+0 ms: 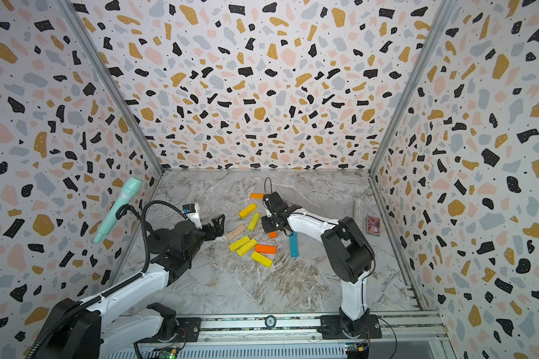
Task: Assemble the number 6 with building blocks
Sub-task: Pick up the building block from the center of the board, then assemble the building block at the center of the board.
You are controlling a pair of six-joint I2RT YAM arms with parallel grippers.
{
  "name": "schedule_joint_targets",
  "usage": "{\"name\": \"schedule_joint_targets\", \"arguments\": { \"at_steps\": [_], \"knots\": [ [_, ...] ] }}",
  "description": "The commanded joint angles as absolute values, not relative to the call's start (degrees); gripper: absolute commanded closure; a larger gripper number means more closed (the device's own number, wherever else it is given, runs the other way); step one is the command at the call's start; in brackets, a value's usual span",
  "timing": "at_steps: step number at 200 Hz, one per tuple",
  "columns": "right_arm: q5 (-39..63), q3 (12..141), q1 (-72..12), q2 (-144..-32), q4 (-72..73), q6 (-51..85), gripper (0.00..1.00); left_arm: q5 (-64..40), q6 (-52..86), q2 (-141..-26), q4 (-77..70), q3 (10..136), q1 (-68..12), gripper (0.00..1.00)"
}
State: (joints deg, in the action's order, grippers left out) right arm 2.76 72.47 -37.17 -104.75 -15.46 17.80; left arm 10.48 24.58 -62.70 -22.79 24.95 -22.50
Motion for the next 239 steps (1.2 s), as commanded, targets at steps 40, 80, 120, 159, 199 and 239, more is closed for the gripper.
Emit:
{"name": "schedule_joint_targets", "arguments": {
  "at_steps": [40,80,120,159,199,239],
  "knots": [
    [4.91,52.41,-24.4,-83.45,-13.02,19.64,0.74,6.18,22.17,-64.2,-28.17,24.07,-22.21,0.0],
    [6.37,43.96,-18.68,-79.8,-9.11,21.35,0.74,5.41,22.33,-65.21,-29.05,23.92,-22.18,0.0],
    [7.95,39.15,-14.02,-81.13,-4.18,22.53,0.74,5.6,22.33,-65.05,-28.92,23.91,-22.16,0.0],
    [7.92,37.75,-12.35,-83.29,-2.64,23.01,0.68,5.8,22.21,-64.66,-28.65,23.91,-22.16,0.0],
    [7.95,37.04,-11.51,-82.78,-4.26,22.74,0.46,6.34,22.41,-64.61,-28.52,23.91,-22.2,0.01],
    [12.5,32.18,-12.0,-76.65,-4.74,25.36,0.43,6.06,22.44,-64.57,-28.19,24.08,-22.2,0.0]
  ]
}}
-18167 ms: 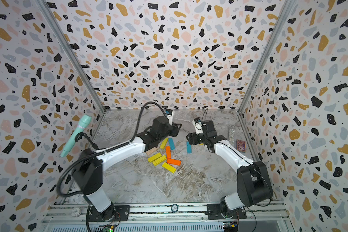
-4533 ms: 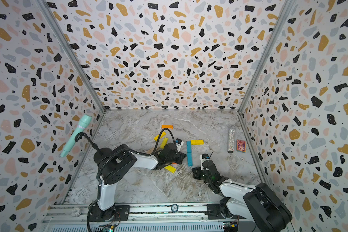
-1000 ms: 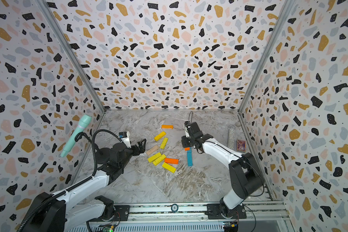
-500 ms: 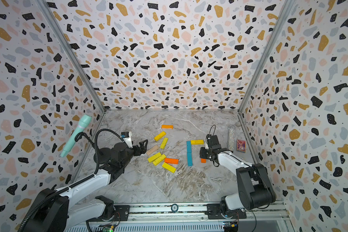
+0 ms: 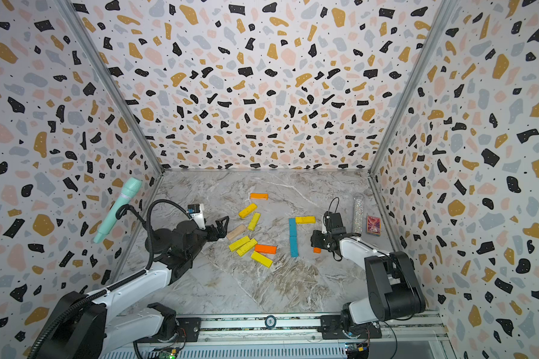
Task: Assemble the number 6 with building blocks
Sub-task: Assemble the building block at the center of the board.
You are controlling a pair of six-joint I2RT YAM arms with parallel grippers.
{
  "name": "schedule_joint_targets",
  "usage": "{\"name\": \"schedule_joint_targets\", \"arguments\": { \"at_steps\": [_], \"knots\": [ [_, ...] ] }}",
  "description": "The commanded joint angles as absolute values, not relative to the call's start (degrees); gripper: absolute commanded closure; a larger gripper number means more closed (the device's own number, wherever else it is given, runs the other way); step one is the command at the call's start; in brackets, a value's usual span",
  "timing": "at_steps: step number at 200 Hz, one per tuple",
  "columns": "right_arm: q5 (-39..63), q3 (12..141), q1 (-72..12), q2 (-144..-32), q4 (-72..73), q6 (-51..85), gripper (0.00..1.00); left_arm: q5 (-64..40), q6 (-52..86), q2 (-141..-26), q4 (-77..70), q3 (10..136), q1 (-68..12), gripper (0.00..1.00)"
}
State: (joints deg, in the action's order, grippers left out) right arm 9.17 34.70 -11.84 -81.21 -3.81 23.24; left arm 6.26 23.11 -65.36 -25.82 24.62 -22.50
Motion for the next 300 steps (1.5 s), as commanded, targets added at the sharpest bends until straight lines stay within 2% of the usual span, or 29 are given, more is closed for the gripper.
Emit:
{"name": "schedule_joint_targets", "arguments": {
  "at_steps": [1,43,109,240,255,285,300],
  "knots": [
    [12.58,32.09,-12.11,-76.51,-4.74,25.43,0.43,6.06,22.43,-64.54,-28.2,24.08,-22.22,0.0],
    [13.01,28.71,-15.71,-73.63,-3.61,29.27,0.43,5.65,22.4,-64.86,-28.12,24.08,-22.19,0.01],
    [14.88,31.08,-18.32,-78.99,1.97,30.68,0.43,5.63,22.3,-64.96,-27.95,24.17,-22.17,0.0],
    [15.03,34.41,-18.45,-83.92,8.88,32.05,0.45,2.51,21.47,-67.91,-29.7,24.69,-23.23,0.0],
    [15.37,34.72,-18.41,-83.94,9.23,32.03,0.45,1.48,21.12,-68.75,-29.94,25.1,-24.02,0.11],
    [14.89,35.3,-18.35,-82.09,7.89,31.68,0.45,-1.05,22.68,-71.7,-30.68,26.71,-25.61,0.41],
    [14.22,34.94,-17.82,-79.88,6.28,31.06,0.45,-2.35,23.38,-73.56,-29.86,28.5,-26.87,0.65]
  ]
}}
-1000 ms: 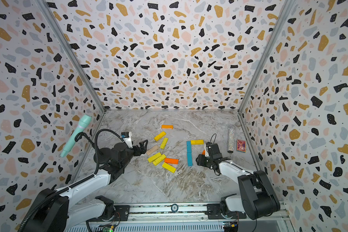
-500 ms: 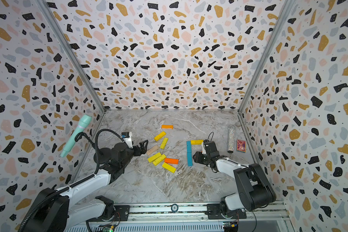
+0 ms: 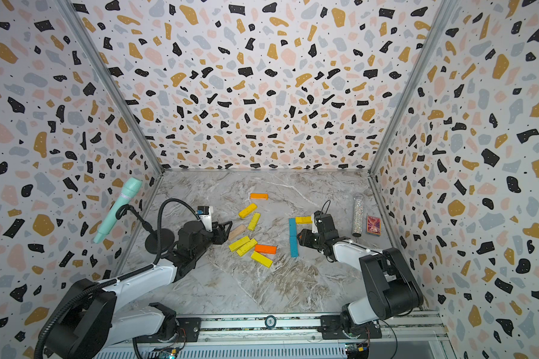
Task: Assemble the number 6 with building blocks
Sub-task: Assemble the building block at the center of the board.
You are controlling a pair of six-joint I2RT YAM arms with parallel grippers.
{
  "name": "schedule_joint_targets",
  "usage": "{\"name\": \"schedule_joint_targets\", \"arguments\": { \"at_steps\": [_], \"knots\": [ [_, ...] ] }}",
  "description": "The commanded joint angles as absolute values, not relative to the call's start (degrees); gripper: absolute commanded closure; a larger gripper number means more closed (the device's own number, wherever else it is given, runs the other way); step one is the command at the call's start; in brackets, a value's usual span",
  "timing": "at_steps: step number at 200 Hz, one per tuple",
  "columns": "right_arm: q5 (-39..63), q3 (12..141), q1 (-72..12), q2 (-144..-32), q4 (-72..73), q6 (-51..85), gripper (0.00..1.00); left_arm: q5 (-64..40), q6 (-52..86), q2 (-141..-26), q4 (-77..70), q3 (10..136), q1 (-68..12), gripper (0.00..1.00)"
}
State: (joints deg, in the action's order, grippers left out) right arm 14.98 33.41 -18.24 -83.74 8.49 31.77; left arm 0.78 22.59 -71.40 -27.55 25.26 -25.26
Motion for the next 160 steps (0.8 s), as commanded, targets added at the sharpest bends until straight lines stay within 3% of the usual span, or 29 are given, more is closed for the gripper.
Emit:
{"name": "schedule_joint_targets", "arguments": {
  "at_steps": [1,16,43,97,160],
  "knots": [
    [14.23,34.92,-17.74,-79.75,6.22,31.0,0.45,-2.36,23.38,-73.65,-29.78,28.62,-26.97,0.66],
    [14.24,34.31,-15.94,-77.63,5.36,30.12,0.45,-1.97,23.09,-75.5,-27.87,30.8,-29.11,0.8],
    [14.11,35.34,-11.87,-76.59,2.17,26.15,0.45,-1.58,24.24,-79.73,-26.61,34.14,-32.86,0.91],
    [12.01,41.5,-10.11,-83.81,-1.69,19.3,0.45,0.0,28.74,-90.03,-28.24,40.31,-40.77,1.0],
    [2.79,48.42,-14.21,-91.7,-7.18,16.16,0.44,-0.04,29.98,-98.91,-28.41,45.7,-44.27,1.0]
  ]
}}
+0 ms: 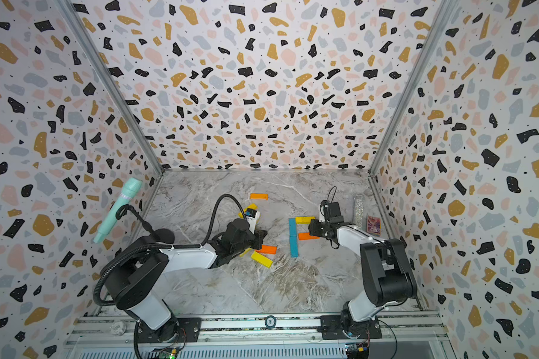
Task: Assemble the number 6 with building blocks
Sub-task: Assemble the building block at the center of the board.
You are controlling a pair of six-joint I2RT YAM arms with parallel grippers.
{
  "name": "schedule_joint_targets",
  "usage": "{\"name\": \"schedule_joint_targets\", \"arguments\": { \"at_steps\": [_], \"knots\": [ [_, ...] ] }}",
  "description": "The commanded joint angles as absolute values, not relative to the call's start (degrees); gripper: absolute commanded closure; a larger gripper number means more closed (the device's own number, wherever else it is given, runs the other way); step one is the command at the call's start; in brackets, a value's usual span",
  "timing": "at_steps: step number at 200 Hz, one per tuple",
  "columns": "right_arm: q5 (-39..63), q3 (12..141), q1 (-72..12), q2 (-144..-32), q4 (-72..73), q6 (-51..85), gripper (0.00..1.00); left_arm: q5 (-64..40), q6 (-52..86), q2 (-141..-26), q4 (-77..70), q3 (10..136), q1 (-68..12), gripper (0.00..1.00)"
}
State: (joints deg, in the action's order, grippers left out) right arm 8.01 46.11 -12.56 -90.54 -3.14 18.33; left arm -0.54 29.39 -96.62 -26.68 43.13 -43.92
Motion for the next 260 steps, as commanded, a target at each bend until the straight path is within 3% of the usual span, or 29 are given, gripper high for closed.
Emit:
{"name": "schedule_joint_targets", "arguments": {
  "at_steps": [1,114,176,260],
  "knots": [
    [2.8,48.47,-14.23,-91.77,-7.2,16.17,0.44,-0.02,29.93,-99.02,-28.36,45.83,-44.29,1.0],
    [2.87,48.85,-15.31,-94.03,-5.39,17.95,0.4,-2.6,29.09,-106.58,-25.93,52.29,-46.6,1.0],
    [12.21,43.51,-9.75,-84.45,-1.41,20.43,0.36,-3.64,28.92,-108.14,-24.53,53.2,-47.42,1.0],
    [19.06,36.66,-7.32,-83.44,4.4,21.94,0.34,-5.08,30.06,-112.22,-23.62,56.59,-48.63,1.0]
  ]
}}
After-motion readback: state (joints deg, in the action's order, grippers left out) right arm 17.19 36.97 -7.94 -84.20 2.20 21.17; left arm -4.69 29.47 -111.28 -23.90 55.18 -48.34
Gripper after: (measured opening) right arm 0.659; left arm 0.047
